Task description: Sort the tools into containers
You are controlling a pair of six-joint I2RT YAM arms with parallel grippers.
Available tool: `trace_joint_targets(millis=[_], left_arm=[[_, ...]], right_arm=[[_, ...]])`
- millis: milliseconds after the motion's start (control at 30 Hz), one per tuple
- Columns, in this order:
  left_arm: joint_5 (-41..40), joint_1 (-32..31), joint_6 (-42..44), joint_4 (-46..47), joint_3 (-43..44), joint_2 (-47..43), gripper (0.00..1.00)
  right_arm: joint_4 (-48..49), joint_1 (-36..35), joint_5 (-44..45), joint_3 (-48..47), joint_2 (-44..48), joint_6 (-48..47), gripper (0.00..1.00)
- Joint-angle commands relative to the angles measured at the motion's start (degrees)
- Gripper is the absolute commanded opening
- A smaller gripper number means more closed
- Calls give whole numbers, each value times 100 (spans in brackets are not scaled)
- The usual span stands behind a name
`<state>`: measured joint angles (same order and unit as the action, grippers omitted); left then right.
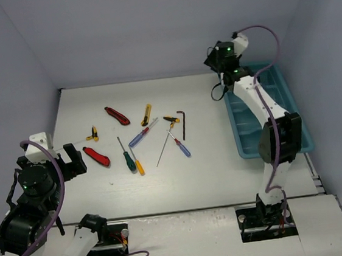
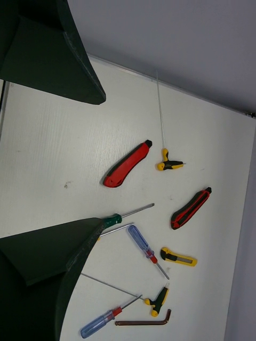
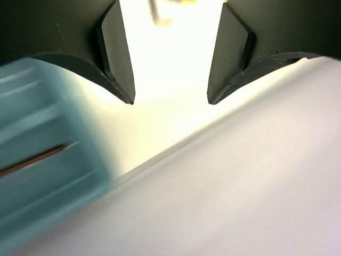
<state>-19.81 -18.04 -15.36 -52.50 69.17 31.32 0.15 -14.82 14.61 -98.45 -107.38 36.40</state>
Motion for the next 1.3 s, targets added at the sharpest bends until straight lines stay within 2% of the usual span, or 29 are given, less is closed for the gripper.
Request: trace_joint_targets(millis=[0,167,400,667,900,967,1033,1167,1200,1267], left_arm=[[-45,-24,104,223,205,269,86],[85,-33,36,223,163,304,85],[339,-35,-54,223,49,201,86],[446,-59,-116,176,-61,120,86],[356,-94,-63,161,-53,111,86],[334,-103,-35,161,-52,121,86],[320,-103,-23,161,-58,134,86],[324,-103,4,161,-56,183,86],[317,-103,7,161,-46,190,86],[311,-103,15,161,-27,190,86]], right_arm=[[-463,-818,571,812,584,-1018,54],[-902,-1531,665,1325,196,-831,54],[-1238,-2176,767,1421,-577,-415,54],[-1337,-2279,859,1260,-1211,-185,53],[-1475,-2270,939,1066,-1652,-132,47],[-1481,-2228,858,1005,-1757,-129,43],[-1480,-2145,789,967,-1868,-100,34],[-1480,-1894,615,998,-1983,124,4],[-1483,-1810,627,1018,-1962,145,0],[-1483,-1640,718,1053,-1880,132,0]])
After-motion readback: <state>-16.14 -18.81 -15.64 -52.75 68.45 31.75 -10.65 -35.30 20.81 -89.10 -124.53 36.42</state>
